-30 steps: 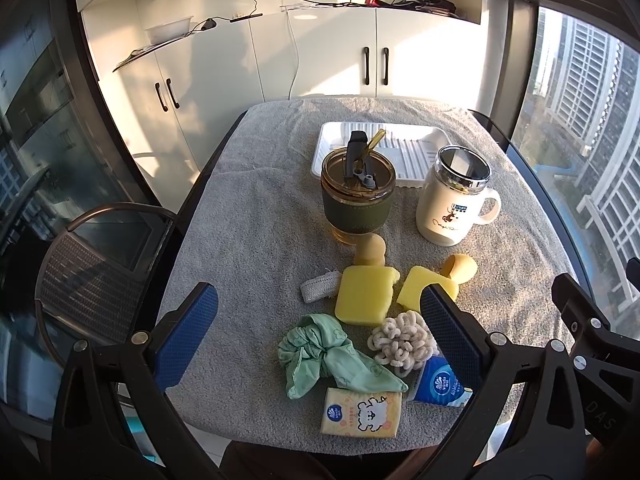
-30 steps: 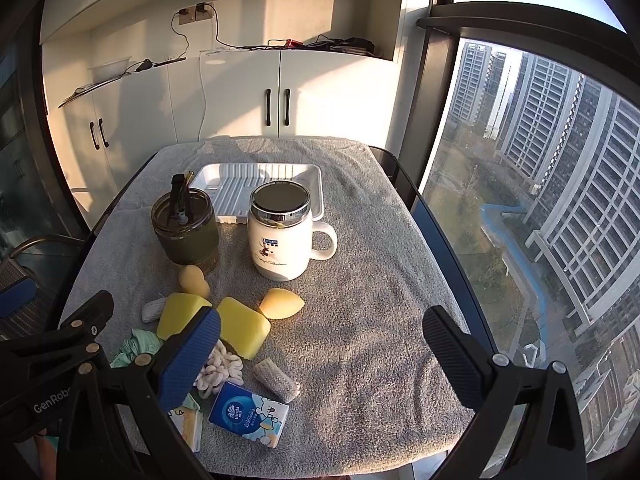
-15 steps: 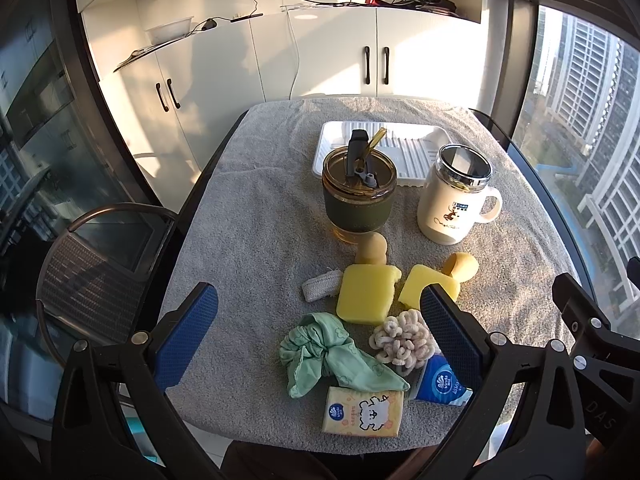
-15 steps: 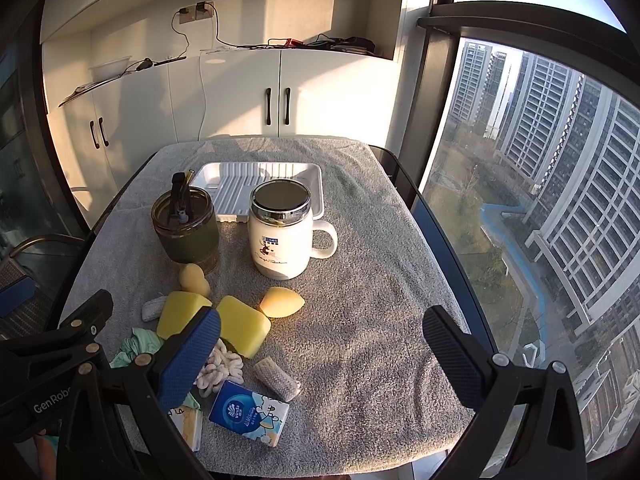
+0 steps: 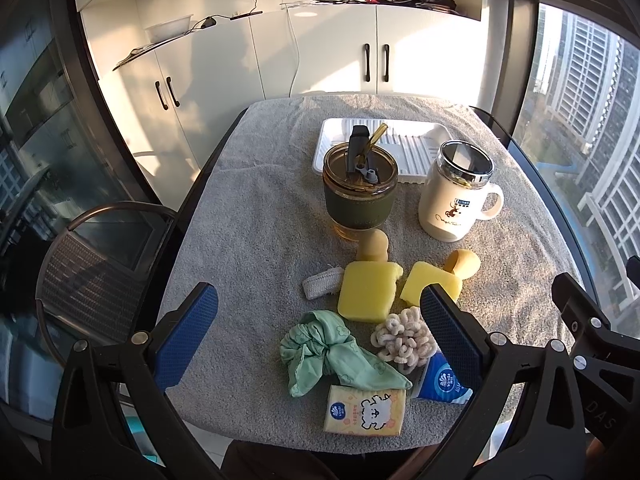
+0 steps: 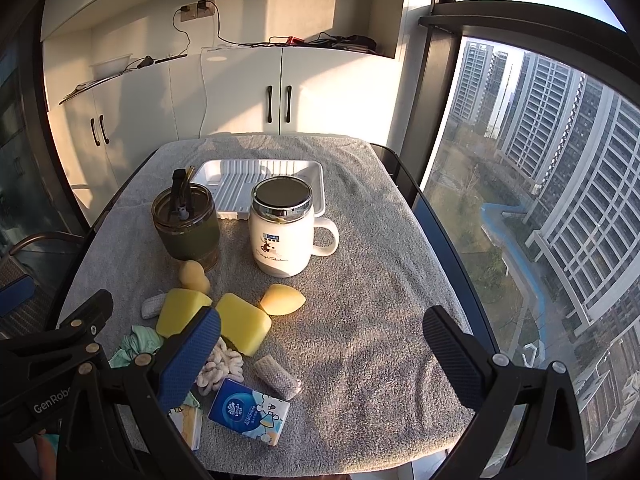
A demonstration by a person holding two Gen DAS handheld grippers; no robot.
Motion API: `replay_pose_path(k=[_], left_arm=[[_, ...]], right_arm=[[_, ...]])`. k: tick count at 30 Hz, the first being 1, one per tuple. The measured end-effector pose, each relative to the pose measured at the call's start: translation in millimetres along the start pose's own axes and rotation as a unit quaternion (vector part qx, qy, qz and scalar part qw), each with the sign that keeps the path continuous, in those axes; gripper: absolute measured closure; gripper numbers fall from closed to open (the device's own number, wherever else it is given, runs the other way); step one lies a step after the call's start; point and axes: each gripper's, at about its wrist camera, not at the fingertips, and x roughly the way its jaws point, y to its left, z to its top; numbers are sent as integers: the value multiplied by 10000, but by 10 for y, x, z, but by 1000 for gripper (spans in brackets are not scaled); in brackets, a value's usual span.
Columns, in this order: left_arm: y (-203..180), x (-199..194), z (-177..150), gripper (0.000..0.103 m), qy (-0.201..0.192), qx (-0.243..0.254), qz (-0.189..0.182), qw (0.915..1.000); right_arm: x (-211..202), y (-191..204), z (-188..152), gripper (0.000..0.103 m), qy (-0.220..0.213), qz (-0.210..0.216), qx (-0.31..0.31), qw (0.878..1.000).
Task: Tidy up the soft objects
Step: 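Grasp the green cloth with the left tool while the right tool grasps the blue tissue pack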
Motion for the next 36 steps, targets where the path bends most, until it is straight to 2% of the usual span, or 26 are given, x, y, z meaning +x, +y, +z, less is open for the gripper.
replay_pose_path(k=[6, 12, 15, 19, 24, 28, 30, 34, 36], left_arm=[[6, 166, -54, 1, 126, 57, -137, 9998], [-3, 421, -200, 1, 260, 228, -432, 9985], [-2, 538, -276, 1, 314, 310, -531, 9976], [61, 690, -374, 1, 479, 360, -718, 9956], [160, 763, -536, 1, 501, 601, -803, 9937], [257, 836, -623, 1, 502, 746, -751, 9931], [293, 905, -662, 1, 618, 722, -863, 9917], [364, 1067, -729, 1, 915, 437, -1345, 9857], [369, 1146, -744, 1, 999, 333, -1327, 9855]], right_arm=[[124, -3, -60, 0, 124, 178, 48, 9998], [498, -17, -182, 0, 461, 400, 128, 9981], [656, 57, -270, 0, 518, 432, -42, 9977], [785, 147, -397, 0, 618, 703, -228, 9953], [712, 173, -627, 0, 509, 1128, -555, 9908], [645, 255, -843, 0, 394, 1242, -1089, 9855], [652, 304, -963, 2, 380, 1219, -1313, 9831], [682, 378, -1189, 7, 370, 1344, -1665, 9761], [713, 396, -1279, 11, 355, 1415, -1736, 9739]])
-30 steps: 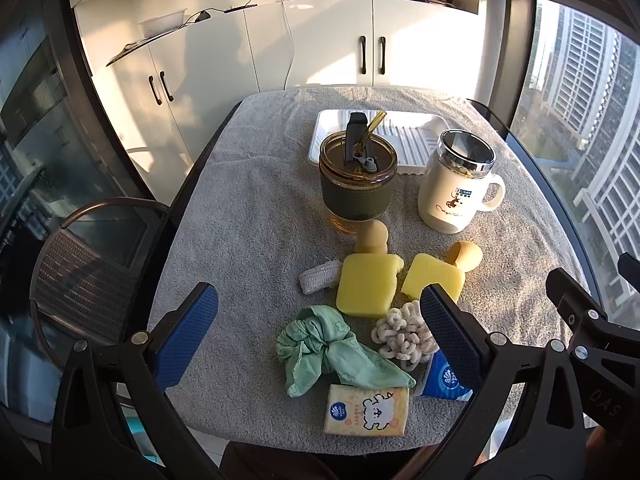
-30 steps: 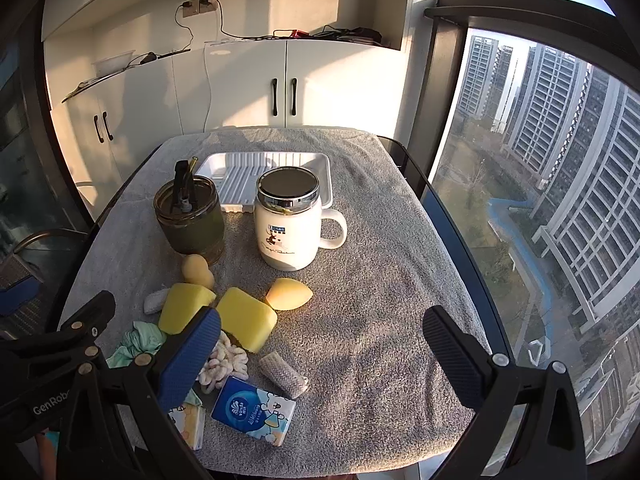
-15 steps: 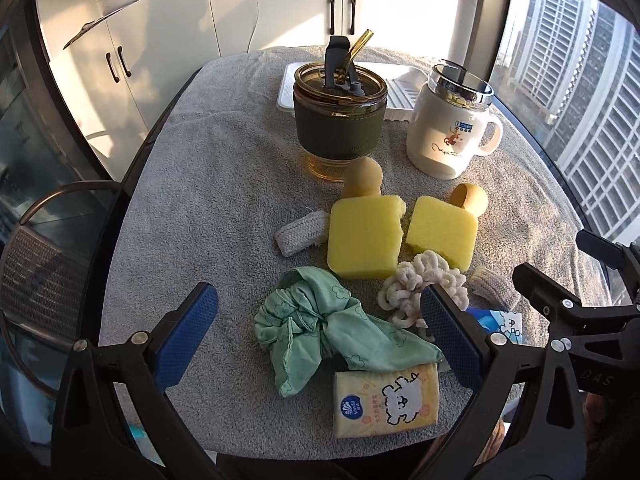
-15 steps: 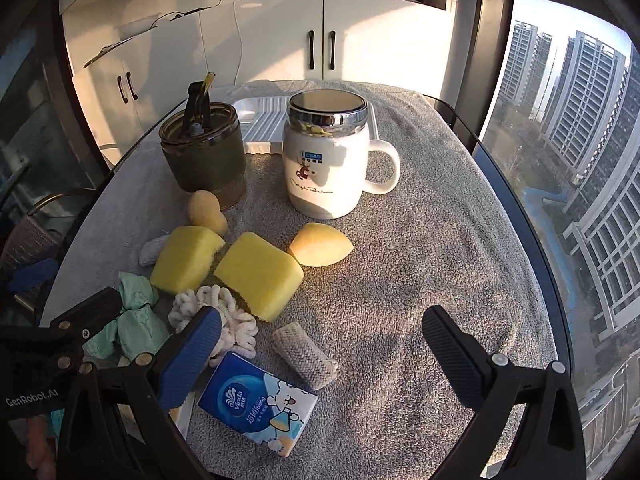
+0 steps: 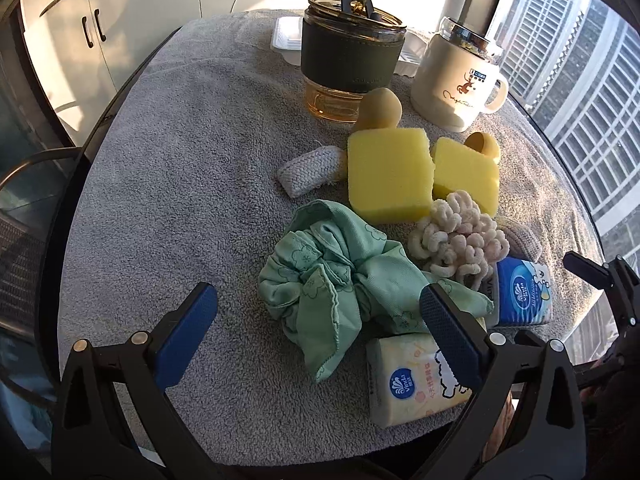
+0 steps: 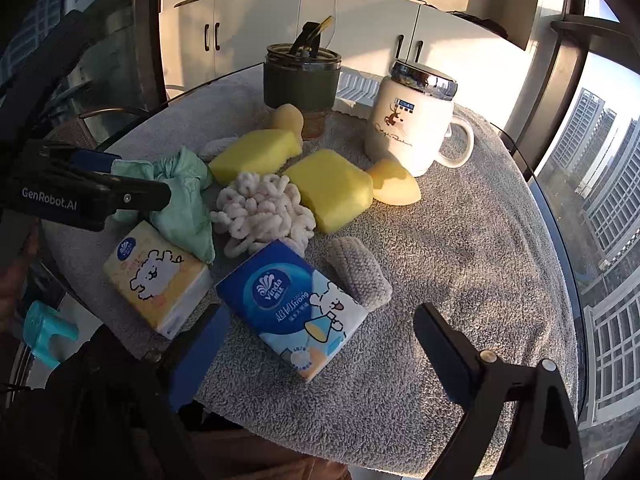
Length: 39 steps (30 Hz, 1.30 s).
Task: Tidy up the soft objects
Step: 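Grasp the green cloth with the left tool while the right tool grasps the blue tissue pack, then carry the green cloth with the left tool while the right tool carries the blue pack to the white tray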
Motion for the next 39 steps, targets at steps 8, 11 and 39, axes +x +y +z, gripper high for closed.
replay_pose_path(k=[8, 11, 39], left_arm=[[15, 280, 5, 1, 170, -181, -45, 9997], [-28, 285, -6, 1, -4, -113, 43, 9999], [-18, -262, -85, 45, -984, -198, -42, 9949]], right_arm=[[170, -87, -128, 15, -317, 427, 307, 9981], [244, -93, -125, 21, -348, 662, 362, 9965], [-214, -230, -140, 27, -1047, 396, 429, 9928]])
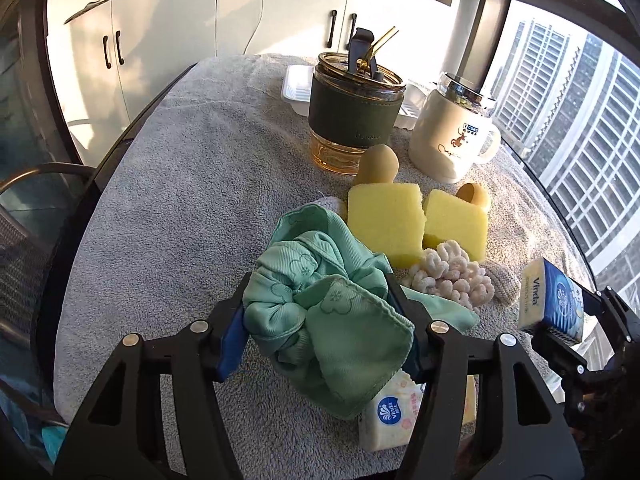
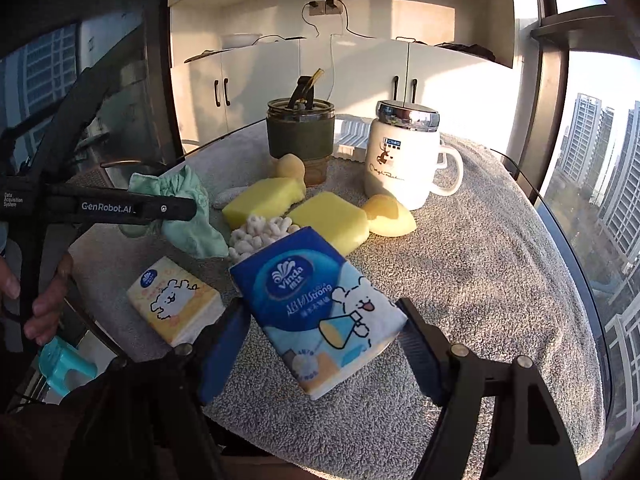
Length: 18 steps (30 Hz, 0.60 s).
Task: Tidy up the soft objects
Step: 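Carry the green cloth with the left tool while the right tool carries the blue pack to the white tray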
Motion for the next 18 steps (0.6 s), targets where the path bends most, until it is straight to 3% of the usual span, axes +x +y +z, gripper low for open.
replay_pose_path(k=[18], left_arm=[[400, 25, 432, 45, -212, -530, 466, 9973]], right_arm=[[186, -871, 349, 28, 90, -1182, 678, 9906]])
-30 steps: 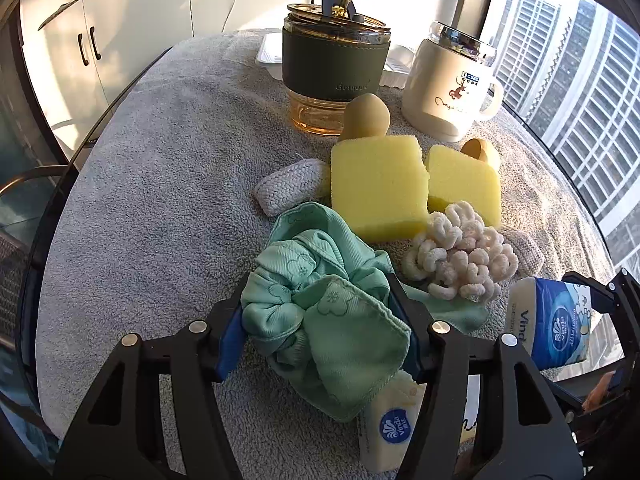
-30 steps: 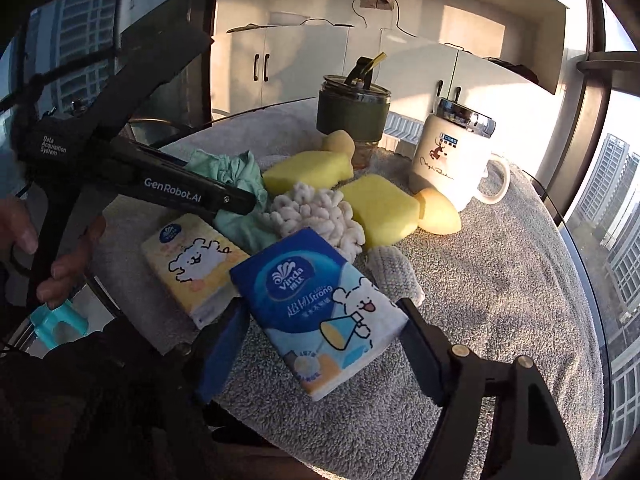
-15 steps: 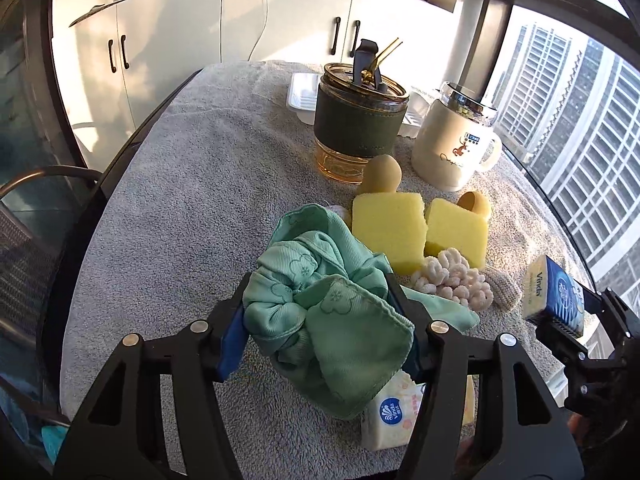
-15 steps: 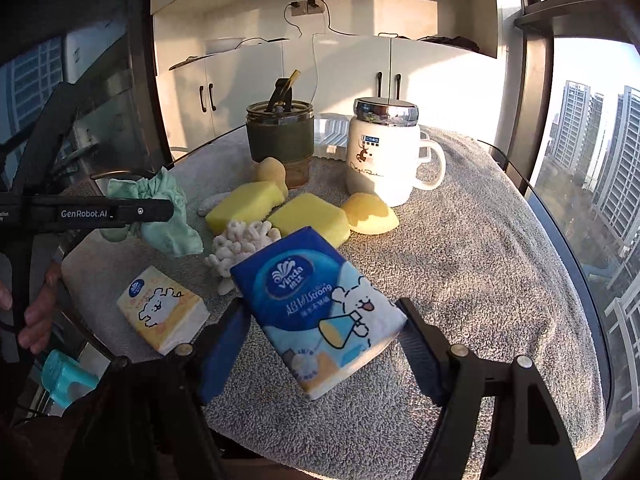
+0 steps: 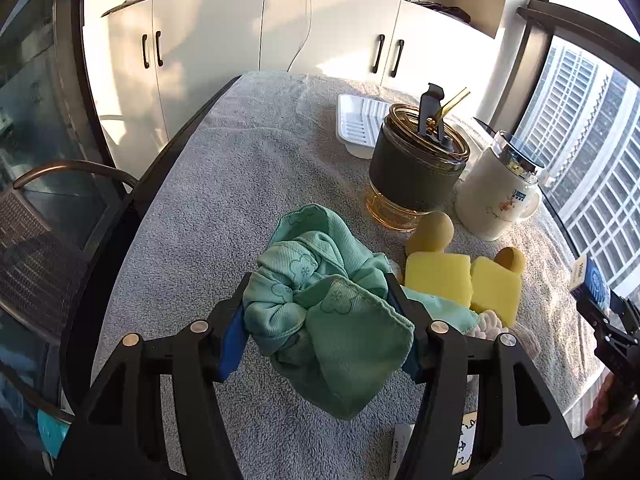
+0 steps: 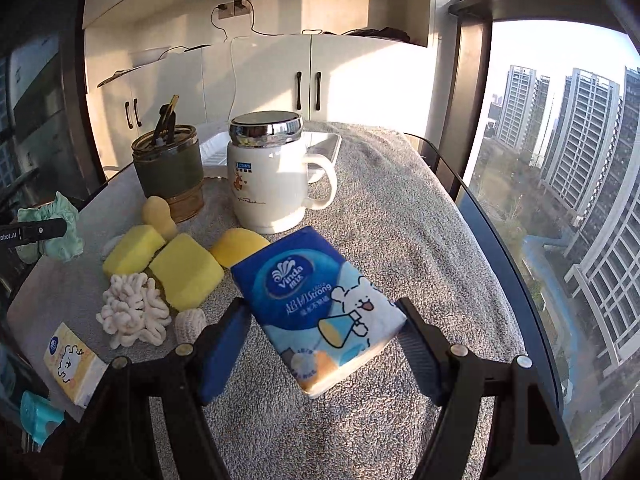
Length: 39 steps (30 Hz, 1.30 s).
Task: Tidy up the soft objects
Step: 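Carry the green cloth with the left tool while the right tool carries the blue pack to the white tray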
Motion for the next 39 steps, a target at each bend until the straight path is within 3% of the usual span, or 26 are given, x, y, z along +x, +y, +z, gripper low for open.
replay_pose_path(k=[14, 25, 33, 39], left_arm=[[519, 514, 613, 45, -22, -239, 695, 9973], [724, 1089, 1243, 45, -315, 188, 1155, 9926], [679, 1521, 1727, 45, -431, 399, 1112, 9921], [343, 1801, 2069, 45, -501, 777, 910, 9916]], right_arm=[[655, -581, 579, 28, 129, -587, 262, 9978], [1364, -1089, 1220, 28, 280, -862, 348, 9953], [1816, -1251, 1612, 28, 399, -887, 335, 9947], [2040, -1044, 1935, 28, 347, -773, 73, 9964]])
